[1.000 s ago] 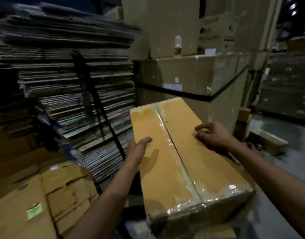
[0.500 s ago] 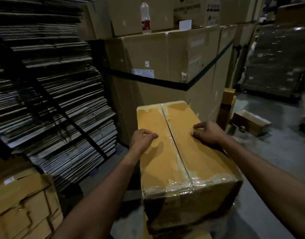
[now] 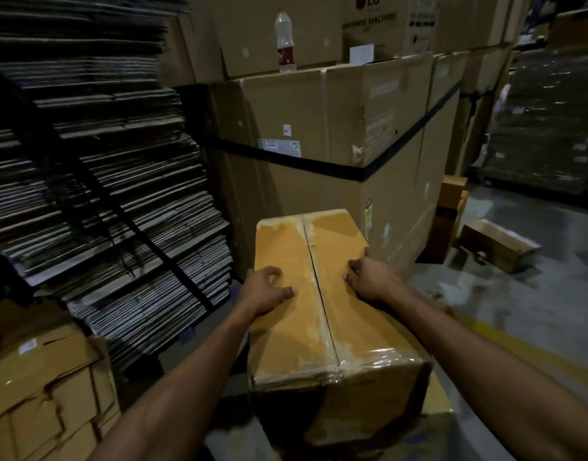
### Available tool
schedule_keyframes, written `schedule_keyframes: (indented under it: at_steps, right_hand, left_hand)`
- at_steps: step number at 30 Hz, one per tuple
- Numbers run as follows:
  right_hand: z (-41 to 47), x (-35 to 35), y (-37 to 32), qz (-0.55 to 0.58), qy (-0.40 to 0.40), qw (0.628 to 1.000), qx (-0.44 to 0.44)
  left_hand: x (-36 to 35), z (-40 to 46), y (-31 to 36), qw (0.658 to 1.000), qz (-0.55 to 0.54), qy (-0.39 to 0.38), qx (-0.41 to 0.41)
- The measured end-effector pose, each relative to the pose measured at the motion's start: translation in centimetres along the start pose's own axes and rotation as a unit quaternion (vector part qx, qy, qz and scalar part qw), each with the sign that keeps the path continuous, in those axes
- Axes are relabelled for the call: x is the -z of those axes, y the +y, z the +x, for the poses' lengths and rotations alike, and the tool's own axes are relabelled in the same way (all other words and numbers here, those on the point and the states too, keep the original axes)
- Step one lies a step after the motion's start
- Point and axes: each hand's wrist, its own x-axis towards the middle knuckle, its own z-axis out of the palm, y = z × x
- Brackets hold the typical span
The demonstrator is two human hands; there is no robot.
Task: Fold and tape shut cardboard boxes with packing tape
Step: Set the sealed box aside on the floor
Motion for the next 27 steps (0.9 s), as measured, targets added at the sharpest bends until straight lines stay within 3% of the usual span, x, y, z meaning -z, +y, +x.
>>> schedule_keyframes:
  at_steps: [5, 9, 14, 20, 27]
  right_hand:
    - [-1.1, -0.5, -0.7, -0.078, 0.041, 0.996, 0.002]
    - [-2.8, 0.5, -2.8, -0.106, 0.069, 0.992, 0.015]
    - [-7.8, 1.1, -9.7, -0.111, 0.071, 0.987, 0.094]
    - [-18.6, -1.9, -21.8, -0.058, 0.059, 0.966, 0.245]
    - [-33.6, -11.6, -37.7, -0.033, -0.055, 0.93, 0.363]
  left_hand:
    - [0.3, -1.0, -0.7, 0.996, 0.079, -0.003, -0.035]
    - [2.2, -3.8, -2.5, 0.998, 0.029, -0.005, -0.05]
    - [6.0, -10.4, -6.5, 0.997, -0.019, -0.002, -0.076]
    - [12.7, -23.4, -14.4, 0.997, -0.06, 0.019, -0.055]
    - [19.6, -45.6, -31.3, 0.991, -0.098, 0.089, 0.004]
